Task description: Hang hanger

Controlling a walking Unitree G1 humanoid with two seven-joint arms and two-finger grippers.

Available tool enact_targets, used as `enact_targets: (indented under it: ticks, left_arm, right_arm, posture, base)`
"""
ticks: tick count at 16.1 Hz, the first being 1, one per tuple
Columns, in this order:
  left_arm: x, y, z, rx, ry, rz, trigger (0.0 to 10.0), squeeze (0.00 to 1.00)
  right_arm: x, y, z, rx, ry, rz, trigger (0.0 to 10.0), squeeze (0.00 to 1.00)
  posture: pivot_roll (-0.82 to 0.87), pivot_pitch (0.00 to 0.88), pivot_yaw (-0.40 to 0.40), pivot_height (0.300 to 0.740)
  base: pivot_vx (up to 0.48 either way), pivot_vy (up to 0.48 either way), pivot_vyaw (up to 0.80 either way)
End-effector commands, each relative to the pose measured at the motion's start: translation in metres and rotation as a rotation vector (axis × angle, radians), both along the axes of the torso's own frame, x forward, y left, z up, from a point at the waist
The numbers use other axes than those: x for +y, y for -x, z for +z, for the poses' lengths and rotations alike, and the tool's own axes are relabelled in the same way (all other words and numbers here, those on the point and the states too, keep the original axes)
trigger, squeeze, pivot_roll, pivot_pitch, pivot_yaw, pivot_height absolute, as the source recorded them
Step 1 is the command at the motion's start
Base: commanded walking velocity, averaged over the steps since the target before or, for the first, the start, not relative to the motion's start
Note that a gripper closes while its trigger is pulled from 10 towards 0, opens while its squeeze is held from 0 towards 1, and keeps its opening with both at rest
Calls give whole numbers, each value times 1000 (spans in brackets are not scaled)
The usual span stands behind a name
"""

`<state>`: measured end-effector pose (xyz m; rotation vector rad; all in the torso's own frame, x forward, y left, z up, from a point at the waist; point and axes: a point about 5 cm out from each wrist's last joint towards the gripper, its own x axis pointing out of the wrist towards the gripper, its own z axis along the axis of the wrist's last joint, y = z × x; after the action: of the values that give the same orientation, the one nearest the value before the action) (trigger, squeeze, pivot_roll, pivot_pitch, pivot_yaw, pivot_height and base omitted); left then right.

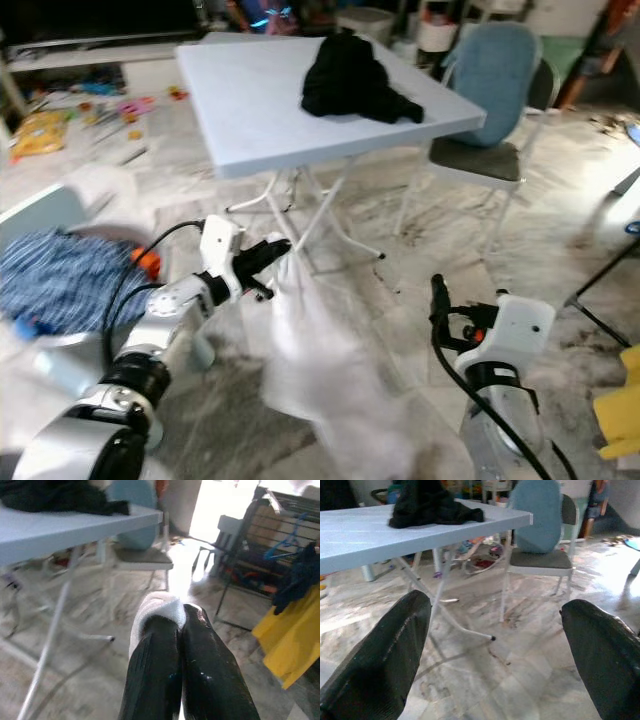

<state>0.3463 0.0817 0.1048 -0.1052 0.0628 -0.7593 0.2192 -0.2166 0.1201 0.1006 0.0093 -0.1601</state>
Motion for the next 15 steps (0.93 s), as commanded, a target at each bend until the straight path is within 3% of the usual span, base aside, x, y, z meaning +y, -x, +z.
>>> enact_targets:
  ticks: [1, 3, 11, 15]
  left_arm:
    - [-7, -2, 10, -49, -3, -25, 10000, 0]
    - [-7, -2, 8, -44, -5, -26, 10000, 0]
    - [-10, 2, -1, -10, -28, -56, 10000, 0]
    - [-1, 10, -21, 46, -67, -11, 10000, 0]
  right_arm:
    - [-7, 3, 0, 4, 9, -27, 10000, 0]
    - [-7, 2, 0, 4, 7, -35, 10000, 0]
    - [-6, 3, -2, 5, 2, -47, 10000, 0]
    - [-6, 1, -10, 6, -12, -81, 10000, 0]
  posture:
    - [-46, 0, -62, 740]
    - [-47, 0, -59, 740]
    - [-48, 0, -46, 740]
    - [-8, 0, -41, 740]
  base:
    - [382, 289, 0]
    - [411, 129, 0]
    - [429, 0, -800]
    - [433, 0, -800]
